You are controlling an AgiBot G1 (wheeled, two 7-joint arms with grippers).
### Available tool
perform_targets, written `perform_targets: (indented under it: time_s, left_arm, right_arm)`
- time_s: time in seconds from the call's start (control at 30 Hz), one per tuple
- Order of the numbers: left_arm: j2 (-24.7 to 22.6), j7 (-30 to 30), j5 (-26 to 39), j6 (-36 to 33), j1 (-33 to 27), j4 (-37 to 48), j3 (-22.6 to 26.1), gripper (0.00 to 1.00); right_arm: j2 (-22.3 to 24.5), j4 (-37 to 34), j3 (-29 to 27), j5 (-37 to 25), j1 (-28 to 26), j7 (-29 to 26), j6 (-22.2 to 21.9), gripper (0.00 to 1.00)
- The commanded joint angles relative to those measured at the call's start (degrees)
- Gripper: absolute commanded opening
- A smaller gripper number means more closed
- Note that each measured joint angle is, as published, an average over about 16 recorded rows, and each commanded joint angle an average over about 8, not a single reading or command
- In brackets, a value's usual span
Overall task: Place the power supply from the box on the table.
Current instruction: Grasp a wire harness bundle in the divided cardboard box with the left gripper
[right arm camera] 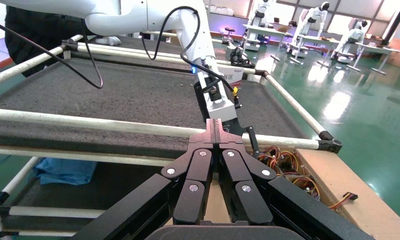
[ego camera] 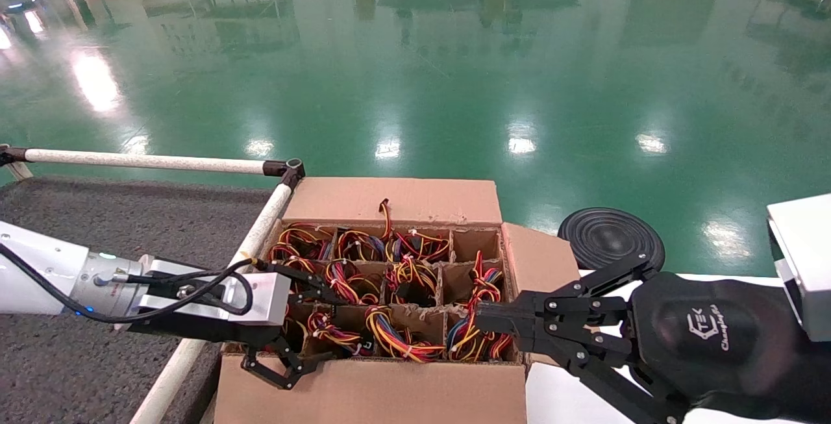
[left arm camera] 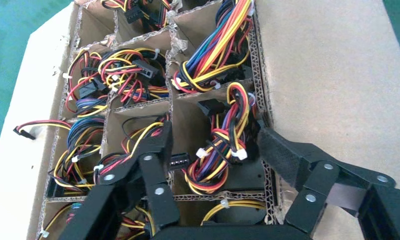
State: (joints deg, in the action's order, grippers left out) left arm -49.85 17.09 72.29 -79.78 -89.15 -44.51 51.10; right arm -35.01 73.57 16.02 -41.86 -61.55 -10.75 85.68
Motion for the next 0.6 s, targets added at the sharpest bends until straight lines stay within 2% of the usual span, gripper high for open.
perform_targets:
  time_s: [0.03, 0.6]
  left_arm:
    - [0.0, 0.1, 0.0, -0.1, -0.1, 0.1, 0.0, 0.00]
    - [-0.2, 0.7, -0.2, -0.6, -0.6, 1.1, -0.1, 0.00]
  right_arm:
    - [0.0, 0.0, 0.0, 0.0, 0.0, 0.0, 0.0, 0.00]
    - [0.0, 0.0, 0.0, 0.0, 0.0, 0.0, 0.0, 0.00]
